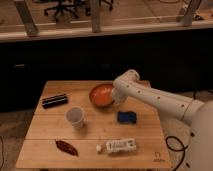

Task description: Drag the ceramic bowl in a circle

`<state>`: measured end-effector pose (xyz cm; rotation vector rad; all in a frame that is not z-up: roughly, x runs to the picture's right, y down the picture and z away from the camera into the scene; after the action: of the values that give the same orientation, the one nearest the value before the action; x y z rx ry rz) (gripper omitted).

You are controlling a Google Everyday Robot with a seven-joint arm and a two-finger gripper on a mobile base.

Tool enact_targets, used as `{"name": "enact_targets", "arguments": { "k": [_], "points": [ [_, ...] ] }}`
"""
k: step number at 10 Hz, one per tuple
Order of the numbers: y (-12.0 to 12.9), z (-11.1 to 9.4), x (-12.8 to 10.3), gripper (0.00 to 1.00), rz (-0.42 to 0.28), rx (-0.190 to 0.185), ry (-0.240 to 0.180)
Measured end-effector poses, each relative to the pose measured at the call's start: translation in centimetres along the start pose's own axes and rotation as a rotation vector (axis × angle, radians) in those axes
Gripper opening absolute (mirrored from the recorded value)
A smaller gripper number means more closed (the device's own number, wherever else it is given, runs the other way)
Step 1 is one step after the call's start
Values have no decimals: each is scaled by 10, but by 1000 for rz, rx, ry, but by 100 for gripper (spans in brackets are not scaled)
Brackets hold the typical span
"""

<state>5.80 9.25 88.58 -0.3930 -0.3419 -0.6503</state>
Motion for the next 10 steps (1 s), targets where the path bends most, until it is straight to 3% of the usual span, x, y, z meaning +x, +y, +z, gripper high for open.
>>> {"name": "enact_targets", "arguments": {
  "k": [3, 5, 10],
  "points": [
    [-12, 4, -14, 0, -41, -3, 2],
    [-7, 3, -19, 0, -66, -4, 7],
    [-6, 4, -6, 0, -77, -7, 13]
  ]
}}
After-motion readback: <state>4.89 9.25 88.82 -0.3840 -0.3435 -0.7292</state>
